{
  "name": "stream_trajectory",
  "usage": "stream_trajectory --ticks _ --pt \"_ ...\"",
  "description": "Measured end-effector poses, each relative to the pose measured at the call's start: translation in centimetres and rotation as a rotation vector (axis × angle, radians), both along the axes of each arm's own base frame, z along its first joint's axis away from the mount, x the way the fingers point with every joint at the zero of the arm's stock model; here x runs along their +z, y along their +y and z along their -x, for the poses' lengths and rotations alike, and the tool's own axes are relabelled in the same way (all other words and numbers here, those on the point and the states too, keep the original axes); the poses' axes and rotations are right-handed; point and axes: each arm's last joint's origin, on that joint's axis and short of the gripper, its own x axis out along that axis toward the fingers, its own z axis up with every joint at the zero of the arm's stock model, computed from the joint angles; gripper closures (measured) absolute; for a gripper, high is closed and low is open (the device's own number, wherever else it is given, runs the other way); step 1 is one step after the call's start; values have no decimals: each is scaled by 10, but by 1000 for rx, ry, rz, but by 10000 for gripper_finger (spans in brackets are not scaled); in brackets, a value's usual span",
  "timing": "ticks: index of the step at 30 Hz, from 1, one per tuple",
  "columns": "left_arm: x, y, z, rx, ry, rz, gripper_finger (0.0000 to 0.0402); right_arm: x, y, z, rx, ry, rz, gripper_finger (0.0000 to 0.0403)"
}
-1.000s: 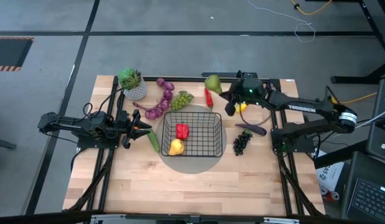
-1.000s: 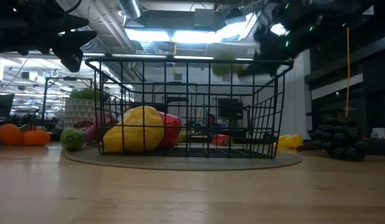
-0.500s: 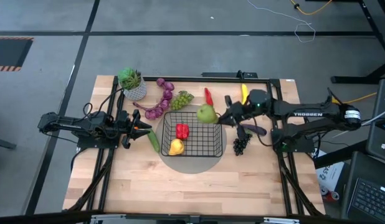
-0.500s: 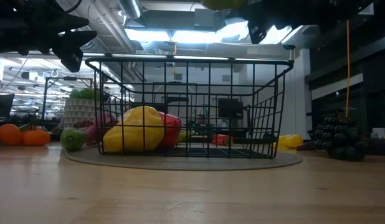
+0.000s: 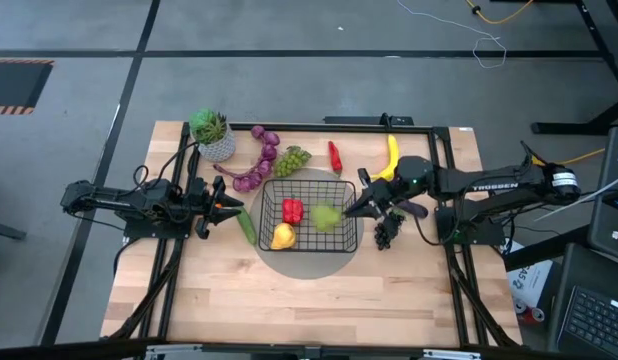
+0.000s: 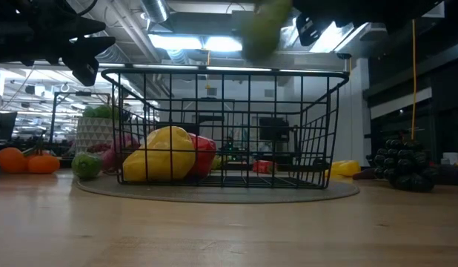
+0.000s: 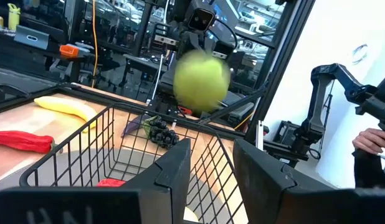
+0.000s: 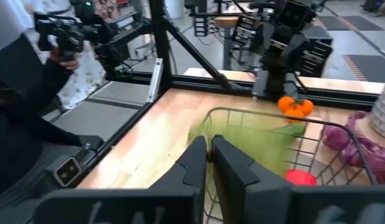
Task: Build produce basket
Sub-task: Put the green pear into the black wire basket, then put the black grapes into the black wire basket
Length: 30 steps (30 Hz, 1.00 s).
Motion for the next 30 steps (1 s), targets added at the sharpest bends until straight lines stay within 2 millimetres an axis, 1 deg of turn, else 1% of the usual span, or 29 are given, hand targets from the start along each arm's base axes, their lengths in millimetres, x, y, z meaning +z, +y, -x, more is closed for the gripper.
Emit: stream_trajectory --ticks 9,30 --pt "0 0 0 0 0 0 286 0 3 -1 -104 3 28 376" --pt "0 0 0 0 0 0 286 0 3 -1 -102 1 25 375"
